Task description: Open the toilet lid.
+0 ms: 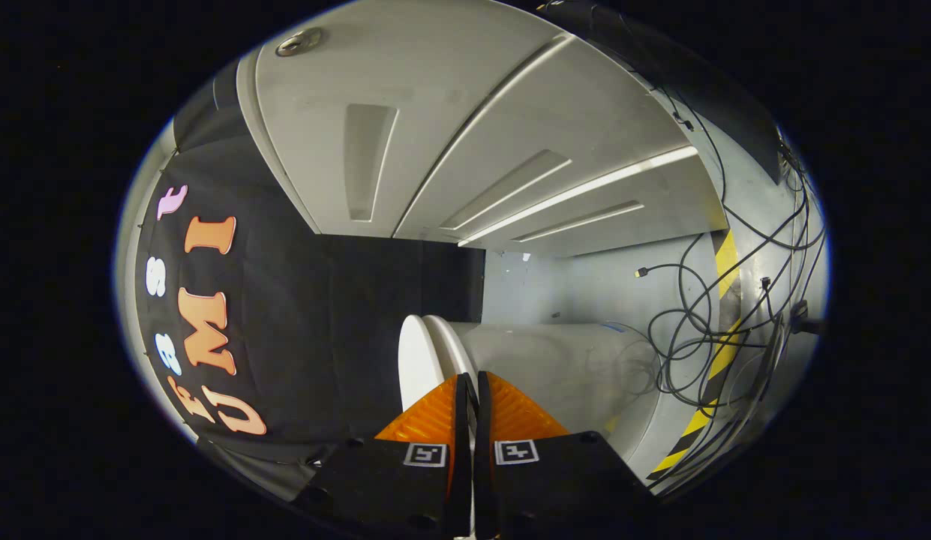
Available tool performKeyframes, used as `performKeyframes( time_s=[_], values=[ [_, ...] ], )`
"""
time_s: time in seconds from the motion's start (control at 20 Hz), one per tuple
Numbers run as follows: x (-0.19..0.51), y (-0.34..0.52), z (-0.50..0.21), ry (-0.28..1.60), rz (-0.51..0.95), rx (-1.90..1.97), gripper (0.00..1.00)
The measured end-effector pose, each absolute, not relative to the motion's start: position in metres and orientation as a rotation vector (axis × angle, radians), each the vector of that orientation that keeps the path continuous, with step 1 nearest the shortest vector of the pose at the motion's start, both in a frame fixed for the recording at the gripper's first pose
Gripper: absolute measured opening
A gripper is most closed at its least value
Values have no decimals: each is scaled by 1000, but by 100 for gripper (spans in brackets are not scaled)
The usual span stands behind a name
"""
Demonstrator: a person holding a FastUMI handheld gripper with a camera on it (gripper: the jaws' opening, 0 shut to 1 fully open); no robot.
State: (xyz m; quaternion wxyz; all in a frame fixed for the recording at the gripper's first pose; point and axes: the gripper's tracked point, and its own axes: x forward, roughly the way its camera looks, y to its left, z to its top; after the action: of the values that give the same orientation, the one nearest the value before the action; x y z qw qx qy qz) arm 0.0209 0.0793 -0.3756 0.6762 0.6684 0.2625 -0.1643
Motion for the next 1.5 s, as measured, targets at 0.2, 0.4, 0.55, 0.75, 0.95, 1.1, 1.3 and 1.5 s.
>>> performKeyframes(
  time_s=[0.2,0.4,0.55,0.75,0.95,1.1,1.3,1.5],
  values=[
    [23,81,-357,572,-341,1433,8],
    [26,83,-341,562,-312,1357,8],
    [29,86,-329,566,-288,1286,8],
    [42,89,-298,524,-226,1127,8],
    [65,91,-265,435,-190,967,8],
    [78,98,-234,383,-144,890,8],
    [90,128,-190,337,-63,778,8],
    [96,152,-152,318,4,669,8]
  ],
)
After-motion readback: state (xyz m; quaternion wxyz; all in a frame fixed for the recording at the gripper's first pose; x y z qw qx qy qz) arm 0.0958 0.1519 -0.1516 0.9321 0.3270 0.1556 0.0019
